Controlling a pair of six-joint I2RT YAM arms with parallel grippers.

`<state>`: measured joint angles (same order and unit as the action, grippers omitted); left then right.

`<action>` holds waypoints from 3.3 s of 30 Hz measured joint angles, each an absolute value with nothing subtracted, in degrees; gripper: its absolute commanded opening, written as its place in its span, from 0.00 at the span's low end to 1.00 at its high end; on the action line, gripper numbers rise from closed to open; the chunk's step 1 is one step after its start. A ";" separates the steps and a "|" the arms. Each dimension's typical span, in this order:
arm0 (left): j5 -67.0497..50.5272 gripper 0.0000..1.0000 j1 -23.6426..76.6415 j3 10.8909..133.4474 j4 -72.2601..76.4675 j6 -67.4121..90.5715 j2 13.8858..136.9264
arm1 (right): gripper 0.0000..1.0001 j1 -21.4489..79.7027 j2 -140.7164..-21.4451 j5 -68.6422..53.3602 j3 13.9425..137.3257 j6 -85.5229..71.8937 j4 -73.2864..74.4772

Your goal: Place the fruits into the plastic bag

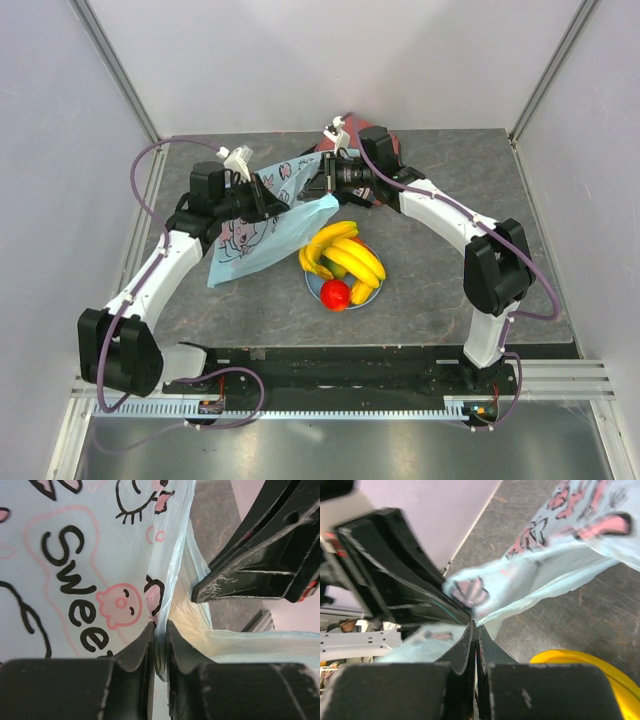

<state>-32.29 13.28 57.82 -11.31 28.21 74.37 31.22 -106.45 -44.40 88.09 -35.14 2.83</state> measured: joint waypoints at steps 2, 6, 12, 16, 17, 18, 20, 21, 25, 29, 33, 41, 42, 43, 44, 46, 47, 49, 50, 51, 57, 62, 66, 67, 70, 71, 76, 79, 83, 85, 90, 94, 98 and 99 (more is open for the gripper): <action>-29.82 0.02 13.28 57.82 -11.90 28.10 72.97 | 0.00 31.14 -106.43 -43.20 88.03 -34.09 3.99; -25.89 0.02 13.26 57.82 -12.47 27.44 68.82 | 0.00 30.81 -106.21 -40.34 87.64 -31.53 6.74; -19.00 0.02 13.28 57.74 -14.06 25.91 62.85 | 0.00 30.52 -106.17 -32.08 87.64 -25.61 13.93; -13.91 0.02 13.21 57.43 -14.72 24.21 58.26 | 0.00 30.59 -106.19 -27.79 87.66 -22.13 16.95; -13.15 0.02 13.21 57.41 -14.83 23.81 57.47 | 0.00 30.68 -106.30 -27.16 87.70 -21.58 17.26; -12.08 0.01 13.13 57.41 -15.07 23.27 56.77 | 0.00 30.85 -106.50 -26.59 87.88 -21.02 17.58; -10.46 0.02 12.69 57.43 -16.08 22.46 56.01 | 0.00 31.42 -107.57 -25.30 88.82 -20.05 18.26; -10.00 0.01 12.34 57.43 -16.64 22.13 55.92 | 0.00 31.70 -108.05 -24.80 89.34 -19.73 18.52; -8.69 0.02 10.02 57.43 -19.25 20.95 55.88 | 0.00 32.56 -109.49 -21.45 90.30 -18.52 19.84; -7.60 0.02 8.10 57.74 -21.43 20.03 55.83 | 0.00 32.51 -109.54 -18.96 90.61 -17.87 21.10; -7.29 0.02 5.58 59.29 -23.49 19.35 55.83 | 0.00 32.40 -109.78 -17.39 91.81 -17.74 21.98; -6.94 0.02 -1.50 64.18 -27.05 17.89 55.70 | 0.00 31.97 -112.90 -15.00 95.53 -17.76 23.18; -6.87 0.02 -2.11 64.51 -27.35 17.78 55.70 | 0.00 31.79 -113.19 -14.72 95.64 -17.76 23.46; -6.79 0.02 -2.92 65.01 -27.77 17.61 55.70 | 0.00 31.57 -113.38 -14.61 95.68 -17.76 23.70; -6.74 0.01 -3.38 65.30 -27.81 17.45 55.70 | 0.00 31.40 -113.45 -14.55 95.68 -17.76 24.01; -7.38 0.02 -4.12 65.98 -27.92 17.19 55.75 | 0.00 31.05 -113.47 -14.50 95.68 -17.69 24.67; -8.21 0.01 -4.16 66.15 -27.81 17.04 55.83 | 0.00 30.94 -113.47 -14.59 95.72 -17.52 24.67; -11.22 0.01 -4.16 66.28 -27.59 16.67 56.34 | 0.02 30.74 -113.47 -14.96 95.72 -16.86 24.56; -13.45 0.02 -4.16 66.28 -27.42 16.38 56.99 | 0.07 30.65 -113.47 -15.27 95.72 -16.51 24.51; -15.38 0.02 -4.16 66.28 -27.18 16.05 57.69 | 0.29 30.61 -113.43 -15.59 95.72 -16.12 24.47; -26.30 0.02 -4.16 67.33 -27.92 12.69 66.48 | 0.74 30.46 -109.36 -16.78 93.43 -13.15 23.70; -29.80 0.01 -4.16 69.47 -29.85 10.81 72.03 | 0.76 30.02 -101.03 -15.55 89.82 -10.61 22.70; -30.15 0.01 -4.16 69.93 -30.89 10.55 72.66 | 0.76 29.65 -95.48 -14.22 87.07 -8.82 22.22; -30.13 0.02 -4.16 70.06 -31.00 10.55 72.66 | 0.76 29.61 -94.70 -14.13 86.43 -8.32 22.13; -29.63 0.02 -4.16 70.52 -31.14 10.57 72.66 | 0.76 29.63 -92.42 -14.06 82.72 -5.91 22.13; -29.47 0.01 -4.16 70.67 -31.14 10.57 72.66 | 0.76 29.76 -91.70 -14.06 81.01 -4.89 22.68; -29.41 0.02 -4.16 71.33 -31.20 10.55 72.99 | 0.77 30.65 -89.41 -12.21 75.96 -1.37 25.78; -30.83 0.01 -4.16 71.53 -31.22 9.87 73.34 | 0.77 31.09 -88.75 -11.62 75.68 -0.58 26.13; -33.39 0.01 -4.16 71.53 -31.35 8.47 73.56 | 0.77 31.29 -88.75 -11.92 76.58 -0.56 24.62; -34.26 0.01 -4.16 71.53 -31.55 7.81 73.56 | 0.77 31.33 -89.80 -12.60 78.67 -0.58 23.64; -36.14 0.02 -4.16 71.53 -32.14 6.35 73.58 | 0.77 31.48 -95.09 -14.41 85.65 -0.56 20.84; -36.01 0.01 -4.16 71.53 -32.82 6.17 73.58 | 0.77 31.68 -99.29 -15.16 89.97 -0.14 20.43; -34.24 0.01 -4.16 71.64 -32.99 6.81 73.73 | 0.80 31.83 -98.80 -15.16 89.78 0.47 21.19; -32.88 0.02 -4.16 72.60 -32.88 7.79 74.74 | 0.80 32.05 -95.70 -15.00 86.96 1.19 22.68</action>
<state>-32.88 -4.16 72.60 -32.88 7.79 74.74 32.05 -95.70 -15.00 86.96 1.19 22.68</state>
